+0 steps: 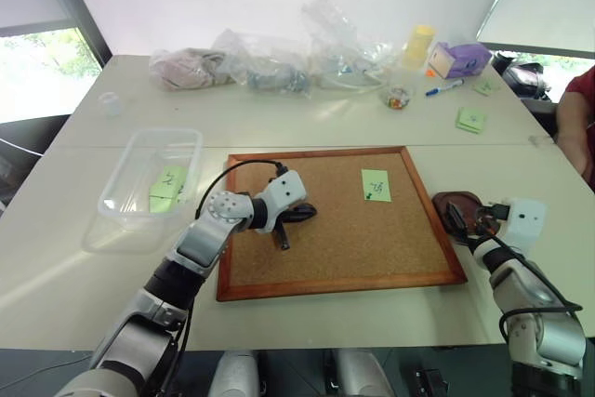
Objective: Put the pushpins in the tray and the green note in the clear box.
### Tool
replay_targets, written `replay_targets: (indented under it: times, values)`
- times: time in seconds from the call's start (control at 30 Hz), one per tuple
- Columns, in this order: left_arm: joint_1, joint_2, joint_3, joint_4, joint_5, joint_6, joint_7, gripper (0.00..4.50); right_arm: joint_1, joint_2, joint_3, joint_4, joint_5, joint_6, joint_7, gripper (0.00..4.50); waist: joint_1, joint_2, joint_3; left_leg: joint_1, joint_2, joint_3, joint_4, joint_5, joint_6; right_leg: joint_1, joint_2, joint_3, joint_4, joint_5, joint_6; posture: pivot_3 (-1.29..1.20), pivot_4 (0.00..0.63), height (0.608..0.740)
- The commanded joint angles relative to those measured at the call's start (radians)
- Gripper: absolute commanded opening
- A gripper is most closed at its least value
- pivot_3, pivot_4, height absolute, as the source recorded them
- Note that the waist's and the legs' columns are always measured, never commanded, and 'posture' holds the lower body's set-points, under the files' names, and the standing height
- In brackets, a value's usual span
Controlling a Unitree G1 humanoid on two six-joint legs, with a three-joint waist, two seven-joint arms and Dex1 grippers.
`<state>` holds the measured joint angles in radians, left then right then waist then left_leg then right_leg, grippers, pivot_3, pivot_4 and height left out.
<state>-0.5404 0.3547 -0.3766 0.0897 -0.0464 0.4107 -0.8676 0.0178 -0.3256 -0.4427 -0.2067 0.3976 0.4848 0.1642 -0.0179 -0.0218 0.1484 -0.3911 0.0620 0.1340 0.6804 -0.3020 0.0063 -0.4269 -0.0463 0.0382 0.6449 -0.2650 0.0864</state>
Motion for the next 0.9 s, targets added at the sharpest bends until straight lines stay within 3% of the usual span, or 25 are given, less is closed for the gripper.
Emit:
replay_targets:
  times: [0.03, 0.23, 0.43, 0.9]
  values:
    - [0.038, 0.015, -0.046, 0.030, 0.029, 0.038, -0.018, 0.00, -0.016, 0.002, -0.023, -0.065, 0.018, -0.060, 0.008, 4.42, 0.000, 0.000, 0.000, 0.000, 0.000, 0.000, 0.000, 0.000, 0.000, 0.000, 0.000, 0.000, 0.000, 0.000, 0.000, 0.00, 0.150, 0.737]
    - [0.036, 0.017, -0.048, 0.033, 0.028, 0.035, -0.023, 0.00, -0.055, -0.056, 0.134, -0.168, 0.011, -0.032, 0.116, 4.42, -0.004, 0.001, 0.000, 0.000, 0.000, 0.000, 0.000, 0.000, 0.000, 0.000, 0.000, 0.000, 0.000, 0.000, 0.000, 0.00, 0.150, 0.737]
    - [0.032, 0.012, -0.050, 0.037, 0.029, 0.034, -0.023, 0.00, -0.115, -0.028, 0.288, -0.104, 0.024, 0.036, 0.185, 4.42, 0.000, 0.000, -0.001, 0.000, 0.000, 0.000, 0.000, 0.000, 0.000, 0.000, 0.001, 0.000, 0.000, 0.000, 0.000, 0.00, 0.150, 0.737]
    - [0.041, 0.014, -0.047, 0.025, 0.029, 0.040, -0.016, 0.00, -0.180, 0.034, 0.366, 0.044, -0.021, -0.023, 0.218, 4.42, 0.000, 0.000, -0.001, 0.000, 0.000, 0.000, 0.000, 0.000, 0.000, 0.000, 0.001, 0.000, 0.000, 0.000, 0.000, 0.00, 0.150, 0.737]
